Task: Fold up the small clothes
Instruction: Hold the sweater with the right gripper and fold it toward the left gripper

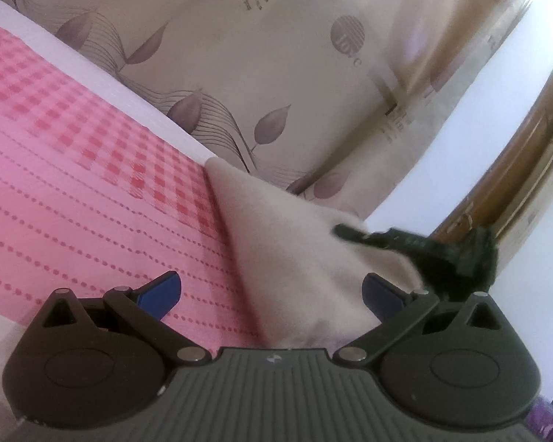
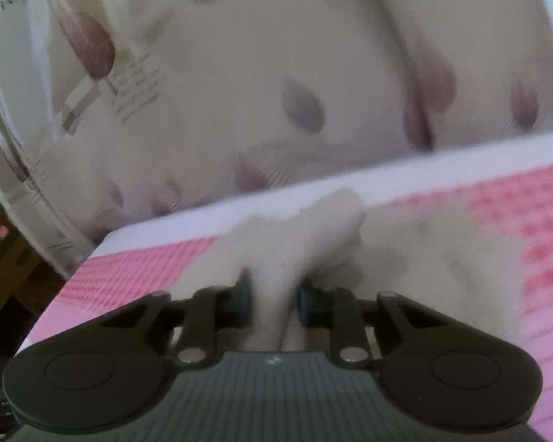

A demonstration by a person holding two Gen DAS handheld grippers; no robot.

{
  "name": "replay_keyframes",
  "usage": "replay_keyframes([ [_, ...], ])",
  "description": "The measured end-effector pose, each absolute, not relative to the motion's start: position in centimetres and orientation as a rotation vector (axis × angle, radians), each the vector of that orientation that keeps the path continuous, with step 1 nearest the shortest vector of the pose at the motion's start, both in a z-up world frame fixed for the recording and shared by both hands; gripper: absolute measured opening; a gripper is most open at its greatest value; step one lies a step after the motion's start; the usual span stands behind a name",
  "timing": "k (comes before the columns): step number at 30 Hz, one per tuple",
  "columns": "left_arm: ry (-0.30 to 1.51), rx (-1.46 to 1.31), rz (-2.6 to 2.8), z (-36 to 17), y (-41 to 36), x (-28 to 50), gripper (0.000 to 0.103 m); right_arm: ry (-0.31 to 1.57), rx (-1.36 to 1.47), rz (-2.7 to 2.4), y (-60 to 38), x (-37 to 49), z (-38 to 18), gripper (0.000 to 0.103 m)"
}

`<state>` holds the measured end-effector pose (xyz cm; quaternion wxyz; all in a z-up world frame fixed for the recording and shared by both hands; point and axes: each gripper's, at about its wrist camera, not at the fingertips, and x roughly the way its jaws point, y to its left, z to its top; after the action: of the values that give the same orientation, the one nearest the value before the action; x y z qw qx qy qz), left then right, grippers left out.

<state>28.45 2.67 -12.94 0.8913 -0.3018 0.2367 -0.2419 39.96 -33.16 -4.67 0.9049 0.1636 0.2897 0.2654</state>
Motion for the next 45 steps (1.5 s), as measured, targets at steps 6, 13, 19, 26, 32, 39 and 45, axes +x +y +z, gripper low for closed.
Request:
replay_keyframes([
  [6, 0.494, -0.619, -0.501, -12.9, 2.6, 28.5, 0.103, 0.572, 0.315, 0.458, -38.1, 41.1, -3.1, 0.020],
  [13, 0.499, -0.613, -0.501, -12.9, 2.6, 28.7, 0.103, 0.612, 0.389, 0.311, -44.3, 41.6, -6.8, 0.013],
  [19, 0.502, -0.610, -0.501, -13.0, 2.6, 28.7, 0.103, 0.601, 0.713, 0.557, -46.3, 39.5, -7.6, 0.057],
  [26, 0.505, -0.603, -0.500, -13.0, 2.5, 28.7, 0.103, 0.689, 0.661, 0.565, -43.8, 40.6, -9.3, 0.088],
  [32, 0.511, -0.596, -0.498, -13.1, 2.5, 28.8, 0.103, 0.701, 0.578, 0.615, -40.9, 41.8, -9.2, 0.072],
  [39, 0.515, -0.591, -0.496, -13.1, 2.5, 28.9, 0.103, 0.645, 0.281, 0.494, -37.7, 41.1, -7.6, 0.024],
  [45, 0.517, -0.588, -0.496, -13.1, 2.5, 29.0, 0.103, 0.532, 0.200, 0.452, -39.2, 39.6, -3.8, 0.021],
])
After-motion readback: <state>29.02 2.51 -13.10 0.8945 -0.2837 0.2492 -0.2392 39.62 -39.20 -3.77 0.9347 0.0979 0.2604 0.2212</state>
